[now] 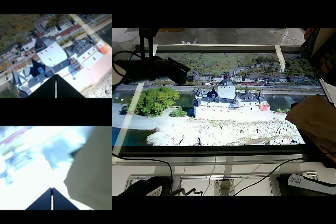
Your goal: Fold the clothes and pants, and hang the long-sleeved shirts on hangers.
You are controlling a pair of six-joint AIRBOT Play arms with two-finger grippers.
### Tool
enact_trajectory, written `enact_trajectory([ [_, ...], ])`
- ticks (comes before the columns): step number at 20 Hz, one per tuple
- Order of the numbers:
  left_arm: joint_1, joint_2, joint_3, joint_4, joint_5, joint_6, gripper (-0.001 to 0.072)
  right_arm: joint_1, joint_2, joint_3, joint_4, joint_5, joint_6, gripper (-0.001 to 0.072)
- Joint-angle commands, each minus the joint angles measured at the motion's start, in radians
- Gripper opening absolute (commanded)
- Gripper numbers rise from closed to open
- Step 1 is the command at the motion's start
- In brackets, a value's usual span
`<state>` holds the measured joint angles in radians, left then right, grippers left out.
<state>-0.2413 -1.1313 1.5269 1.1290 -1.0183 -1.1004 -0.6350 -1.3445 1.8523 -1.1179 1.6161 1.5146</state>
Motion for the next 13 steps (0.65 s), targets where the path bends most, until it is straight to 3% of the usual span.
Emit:
enact_trajectory([
  [1,0.001,0.000,0.000,0.000,0.000,0.000,0.0012,0.205,0.068,0.000,-0.112,-0.007,-0.084,0.0027],
  [4,0.001,0.000,0.000,0.000,0.000,0.000,0.0012,0.245,0.071,0.000,-0.218,0.077,-0.121,0.0028],
  [13,0.001,0.000,0.000,0.000,0.000,0.000,0.0012,0.239,0.070,0.000,-0.214,0.115,-0.121,0.0028],
])
